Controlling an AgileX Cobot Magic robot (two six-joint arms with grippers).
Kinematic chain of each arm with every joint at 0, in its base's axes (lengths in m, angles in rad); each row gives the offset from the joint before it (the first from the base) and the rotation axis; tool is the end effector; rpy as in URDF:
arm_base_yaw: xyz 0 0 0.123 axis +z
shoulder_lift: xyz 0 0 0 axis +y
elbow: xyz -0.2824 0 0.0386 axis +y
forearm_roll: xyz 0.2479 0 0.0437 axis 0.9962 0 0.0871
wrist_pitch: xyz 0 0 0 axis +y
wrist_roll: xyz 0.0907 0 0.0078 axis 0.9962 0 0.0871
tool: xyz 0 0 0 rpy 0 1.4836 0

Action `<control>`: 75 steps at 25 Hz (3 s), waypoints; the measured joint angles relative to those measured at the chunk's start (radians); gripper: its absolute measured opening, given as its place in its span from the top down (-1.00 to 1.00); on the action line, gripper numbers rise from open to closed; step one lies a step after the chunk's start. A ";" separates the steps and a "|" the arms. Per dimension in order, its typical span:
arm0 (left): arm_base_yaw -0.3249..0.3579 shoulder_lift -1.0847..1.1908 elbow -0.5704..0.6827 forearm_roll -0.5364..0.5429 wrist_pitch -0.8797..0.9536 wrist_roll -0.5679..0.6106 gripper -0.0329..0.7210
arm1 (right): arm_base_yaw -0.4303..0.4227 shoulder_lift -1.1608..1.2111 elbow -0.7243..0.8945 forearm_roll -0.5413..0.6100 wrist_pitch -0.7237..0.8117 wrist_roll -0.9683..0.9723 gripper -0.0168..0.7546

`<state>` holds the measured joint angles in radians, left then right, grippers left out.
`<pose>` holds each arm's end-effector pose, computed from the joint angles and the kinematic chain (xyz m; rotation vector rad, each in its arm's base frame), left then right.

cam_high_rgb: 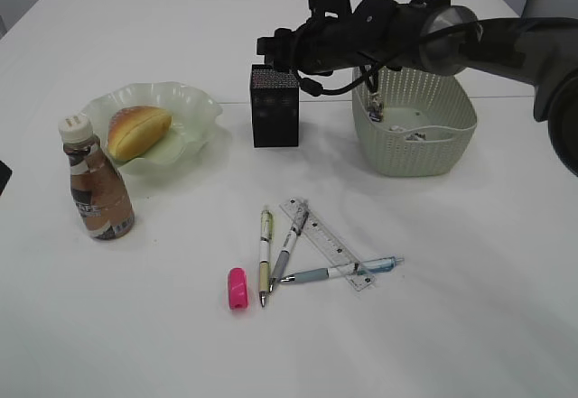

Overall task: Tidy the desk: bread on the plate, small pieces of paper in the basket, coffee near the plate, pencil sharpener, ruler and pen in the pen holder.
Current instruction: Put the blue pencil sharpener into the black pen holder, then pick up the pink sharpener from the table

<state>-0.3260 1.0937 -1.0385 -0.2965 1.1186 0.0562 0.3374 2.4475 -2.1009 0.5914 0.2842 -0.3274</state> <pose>0.1787 -0.0857 0.3445 0.4218 2.6297 -0.4853 0.5319 0.2018 0.1879 -0.1950 2.0937 0.5172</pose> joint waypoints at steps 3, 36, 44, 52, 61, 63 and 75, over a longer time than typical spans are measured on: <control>0.000 0.000 0.000 0.000 0.000 0.000 -0.10 | 0.000 0.000 0.000 0.004 0.000 0.000 -0.18; 0.000 0.000 0.000 0.000 0.000 0.000 -0.10 | -0.076 -0.028 -0.329 -0.129 0.635 -0.041 -0.17; 0.000 0.000 0.000 0.000 0.004 0.000 -0.10 | -0.083 -0.028 -0.361 -0.385 0.941 -0.039 -0.17; 0.000 0.000 0.000 0.000 0.064 -0.011 -0.10 | -0.083 -0.094 -0.361 -0.661 0.966 0.216 -0.17; 0.000 0.000 0.000 0.019 0.110 -0.022 -0.10 | -0.083 -0.301 -0.308 -0.731 0.971 0.427 -0.17; 0.000 0.000 0.000 0.039 0.114 -0.022 -0.10 | -0.083 -0.369 -0.228 -0.731 0.971 0.430 -0.17; 0.000 0.014 -0.026 0.046 0.096 -0.047 -0.10 | -0.083 -0.889 0.519 -0.731 0.971 0.434 -0.17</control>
<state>-0.3260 1.1079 -1.0642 -0.2506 1.2149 0.0094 0.2543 1.5588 -1.5821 -0.1395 1.2549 0.1063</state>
